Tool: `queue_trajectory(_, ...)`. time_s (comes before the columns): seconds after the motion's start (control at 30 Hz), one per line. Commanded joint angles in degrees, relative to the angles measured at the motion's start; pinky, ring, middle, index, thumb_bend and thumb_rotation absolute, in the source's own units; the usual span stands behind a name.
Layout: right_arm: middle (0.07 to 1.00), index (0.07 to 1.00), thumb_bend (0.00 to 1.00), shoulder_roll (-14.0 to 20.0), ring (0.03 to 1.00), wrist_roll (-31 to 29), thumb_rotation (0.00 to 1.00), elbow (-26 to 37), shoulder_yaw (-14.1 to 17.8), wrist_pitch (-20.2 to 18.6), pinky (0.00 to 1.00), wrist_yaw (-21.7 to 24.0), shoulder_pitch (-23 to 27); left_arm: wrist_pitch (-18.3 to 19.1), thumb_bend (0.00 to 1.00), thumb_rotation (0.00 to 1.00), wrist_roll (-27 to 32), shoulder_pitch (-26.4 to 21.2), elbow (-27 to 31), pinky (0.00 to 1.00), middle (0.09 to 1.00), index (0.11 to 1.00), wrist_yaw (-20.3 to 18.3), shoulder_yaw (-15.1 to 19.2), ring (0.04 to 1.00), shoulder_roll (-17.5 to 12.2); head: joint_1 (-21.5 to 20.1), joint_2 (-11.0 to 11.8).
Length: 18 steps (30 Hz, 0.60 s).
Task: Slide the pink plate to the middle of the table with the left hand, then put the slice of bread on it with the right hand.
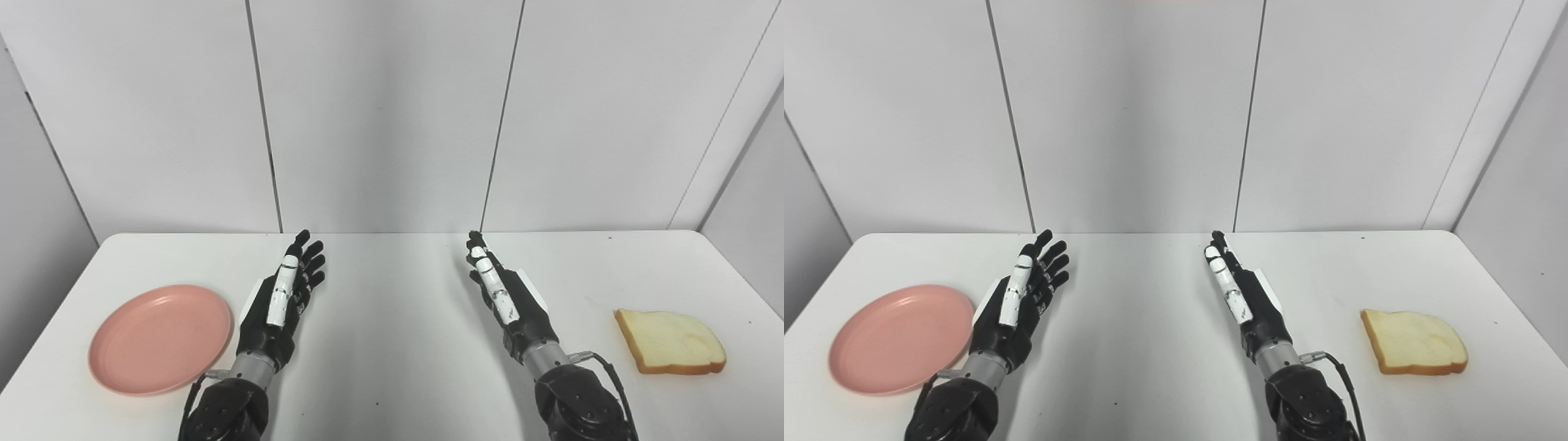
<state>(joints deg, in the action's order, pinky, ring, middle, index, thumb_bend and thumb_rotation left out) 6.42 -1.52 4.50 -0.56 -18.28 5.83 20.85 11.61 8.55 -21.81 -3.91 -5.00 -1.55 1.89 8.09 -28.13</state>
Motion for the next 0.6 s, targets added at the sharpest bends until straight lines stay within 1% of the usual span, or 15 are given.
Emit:
queue_trajectory(0.0, 1.0, 1.0, 0.31, 0.5, 1.0, -0.5, 1.0, 1.7, 0.6, 2.9, 1.0, 0.2, 1.2, -3.0, 0.45, 1.0, -0.3, -1.9, -0.1, 0.98, 0.971, 0.967, -0.4, -0.3, 0.976, 0.9, 2.2, 0.6)
queue_trajectory(0.07, 1.0, 1.0, 0.3, 1.1, 1.0, -0.8, 1.0, 2.0, 0.7, 2.6, 1.0, 0.7, 1.0, -3.9, 0.45, 1.0, -0.4, -2.1, -1.1, 0.99, 0.975, 0.97, -0.2, -0.6, 0.979, 1.6, 4.3, 1.3)
queue_trajectory(0.1, 1.0, 1.0, 0.29, 1.3, 1.0, -0.9, 1.0, 2.0, 0.8, 2.6, 1.0, 0.9, 0.9, -4.2, 0.44, 1.0, -0.5, -2.1, -1.5, 0.99, 0.976, 0.972, -0.1, -0.6, 0.979, 1.8, 4.3, 1.3)
queue_trajectory(0.13, 1.0, 1.0, 0.28, 1.6, 1.0, -1.5, 1.0, 1.7, 1.0, 3.1, 1.0, 1.4, 0.8, -4.8, 0.44, 1.0, -0.6, -2.3, -2.2, 1.0, 0.979, 0.974, 0.0, -0.7, 0.979, 2.3, 6.9, 2.2)
queue_trajectory(0.17, 1.0, 1.0, 0.27, 1.8, 1.0, -1.8, 1.0, 1.4, 1.2, 3.6, 1.0, 1.7, 0.8, -5.2, 0.43, 1.0, -0.7, -2.5, -2.6, 1.0, 0.983, 0.978, 0.2, -0.8, 0.98, 2.6, 6.9, 2.2)
queue_trajectory(0.2, 1.0, 1.0, 0.27, 1.8, 1.0, -2.6, 1.0, 1.3, 1.6, 3.3, 1.0, 1.9, 0.8, -5.9, 0.43, 1.0, -1.1, -2.7, -3.4, 1.0, 0.983, 0.979, 0.3, -1.1, 0.98, 2.9, 8.8, 2.8)
queue_trajectory(0.27, 1.0, 1.0, 0.26, 2.1, 1.0, -3.2, 1.0, 1.4, 2.0, 3.0, 1.0, 2.2, 0.8, -7.3, 0.44, 1.0, -2.5, -3.0, -4.9, 1.0, 0.983, 0.986, 0.8, -1.5, 0.979, 3.3, 10.2, 3.2)
queue_trajectory(0.3, 1.0, 1.0, 0.24, 2.3, 1.0, -3.1, 1.0, 1.5, 2.0, 3.3, 1.0, 2.3, 0.7, -8.4, 0.44, 1.0, -3.1, -3.1, -5.8, 0.99, 0.979, 0.983, 1.2, -1.6, 0.975, 3.7, 11.0, 3.5)
queue_trajectory(0.33, 1.0, 1.0, 0.23, 2.6, 1.0, -2.6, 1.0, 1.4, 1.9, 4.0, 1.0, 2.3, 0.6, -9.0, 0.44, 1.0, -3.3, -3.2, -6.5, 0.99, 0.971, 0.975, 1.7, -1.4, 0.968, 4.1, 11.0, 3.5)
queue_trajectory(0.37, 1.0, 1.0, 0.21, 2.9, 1.0, -2.2, 1.0, 1.1, 1.9, 4.6, 1.0, 2.3, 0.7, -9.6, 0.45, 1.0, -3.5, -3.4, -7.3, 0.98, 0.956, 0.959, 2.1, -1.3, 0.959, 4.6, 12.5, 4.0)
queue_trajectory(0.4, 1.0, 1.0, 0.2, 3.0, 1.0, -2.0, 1.0, 0.9, 1.9, 5.0, 1.0, 2.3, 0.7, -10.0, 0.45, 1.0, -3.6, -3.6, -7.8, 0.98, 0.95, 0.952, 2.4, -1.2, 0.956, 4.9, 12.5, 4.0)
queue_trajectory(0.43, 1.0, 1.0, 0.2, 3.0, 1.0, -2.2, 1.0, 0.8, 2.1, 4.9, 1.0, 2.2, 0.8, -10.1, 0.45, 1.0, -4.2, -3.8, -8.2, 0.98, 0.95, 0.952, 2.8, -1.3, 0.955, 5.1, 13.4, 4.2)
queue_trajectory(0.47, 1.0, 1.0, 0.2, 3.0, 1.0, -2.4, 1.0, 0.7, 2.2, 4.8, 1.0, 2.2, 0.8, -10.3, 0.46, 1.0, -4.7, -3.9, -8.5, 0.96, 0.942, 0.943, 3.2, -1.4, 0.948, 5.2, 13.4, 4.2)
queue_trajectory(0.57, 1.0, 1.0, 0.2, 2.9, 1.0, -2.8, 1.0, 1.4, 2.5, 3.8, 1.0, 2.1, 0.8, -10.8, 0.46, 1.0, -5.6, -4.1, -9.2, 0.94, 0.932, 0.93, 3.9, -1.5, 0.939, 5.7, 14.0, 4.4)
